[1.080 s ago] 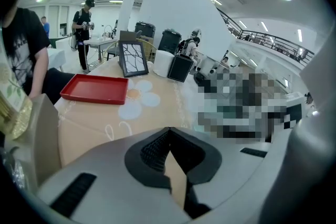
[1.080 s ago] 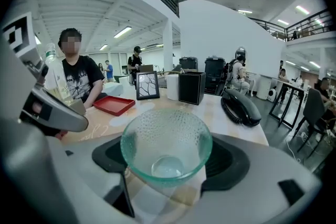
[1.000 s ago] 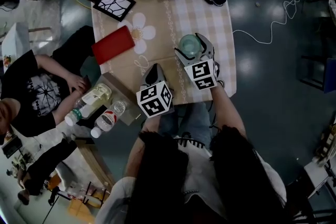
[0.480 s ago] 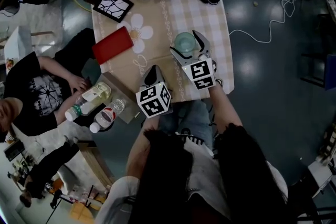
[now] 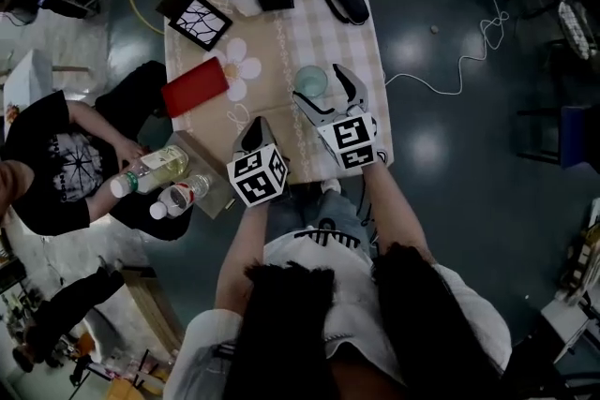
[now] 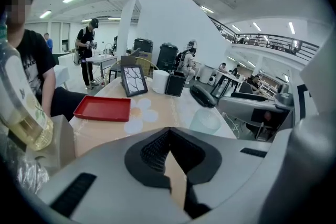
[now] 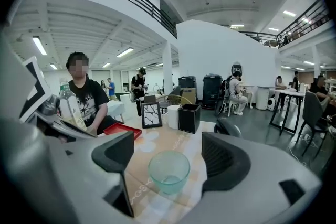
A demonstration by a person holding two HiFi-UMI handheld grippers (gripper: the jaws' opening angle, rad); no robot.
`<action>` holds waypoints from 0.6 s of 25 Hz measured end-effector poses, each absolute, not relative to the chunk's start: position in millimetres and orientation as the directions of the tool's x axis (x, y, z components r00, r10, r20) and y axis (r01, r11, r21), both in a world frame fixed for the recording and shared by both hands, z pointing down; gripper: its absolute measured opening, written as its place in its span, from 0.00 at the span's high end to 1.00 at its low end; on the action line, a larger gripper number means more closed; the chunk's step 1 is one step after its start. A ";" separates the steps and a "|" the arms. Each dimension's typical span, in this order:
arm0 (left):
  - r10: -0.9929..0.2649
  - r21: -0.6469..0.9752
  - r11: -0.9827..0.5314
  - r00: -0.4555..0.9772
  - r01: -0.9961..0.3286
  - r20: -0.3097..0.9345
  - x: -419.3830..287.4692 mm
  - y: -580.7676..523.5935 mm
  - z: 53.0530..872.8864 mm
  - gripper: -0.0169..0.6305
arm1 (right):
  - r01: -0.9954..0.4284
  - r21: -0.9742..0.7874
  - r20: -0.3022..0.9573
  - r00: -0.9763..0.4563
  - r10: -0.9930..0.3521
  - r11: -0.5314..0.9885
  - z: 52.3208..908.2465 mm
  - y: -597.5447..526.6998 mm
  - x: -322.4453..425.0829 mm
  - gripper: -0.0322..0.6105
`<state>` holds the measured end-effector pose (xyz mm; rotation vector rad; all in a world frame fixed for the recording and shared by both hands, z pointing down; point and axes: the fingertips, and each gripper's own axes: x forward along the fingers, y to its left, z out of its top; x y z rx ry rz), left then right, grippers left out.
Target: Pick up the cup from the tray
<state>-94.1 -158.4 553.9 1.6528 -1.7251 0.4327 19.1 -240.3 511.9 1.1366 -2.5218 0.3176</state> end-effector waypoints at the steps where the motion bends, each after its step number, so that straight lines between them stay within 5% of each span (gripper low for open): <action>1: -0.741 0.228 0.129 0.059 -0.965 0.669 -92.0 -159.4 549.7 0.97 | -0.751 -0.050 0.410 -0.616 -0.672 0.658 509.0 -238.9 20.9 0.32; 7: -0.785 0.253 0.119 0.065 -0.960 0.616 -79.0 -160.5 526.5 0.97 | -0.731 -0.029 0.419 -0.628 -0.655 0.682 489.1 -222.0 26.0 0.33; 11: -0.807 0.265 0.115 0.066 -0.957 0.588 -71.0 -157.7 513.7 0.97 | -0.760 -0.045 0.406 -0.606 -0.684 0.648 478.2 -212.6 34.3 0.70; 15: -0.825 0.272 0.115 0.060 -0.955 0.561 -64.2 -153.7 503.0 0.97 | -0.754 -0.019 0.419 -0.602 -0.680 0.656 475.2 -201.2 38.0 0.74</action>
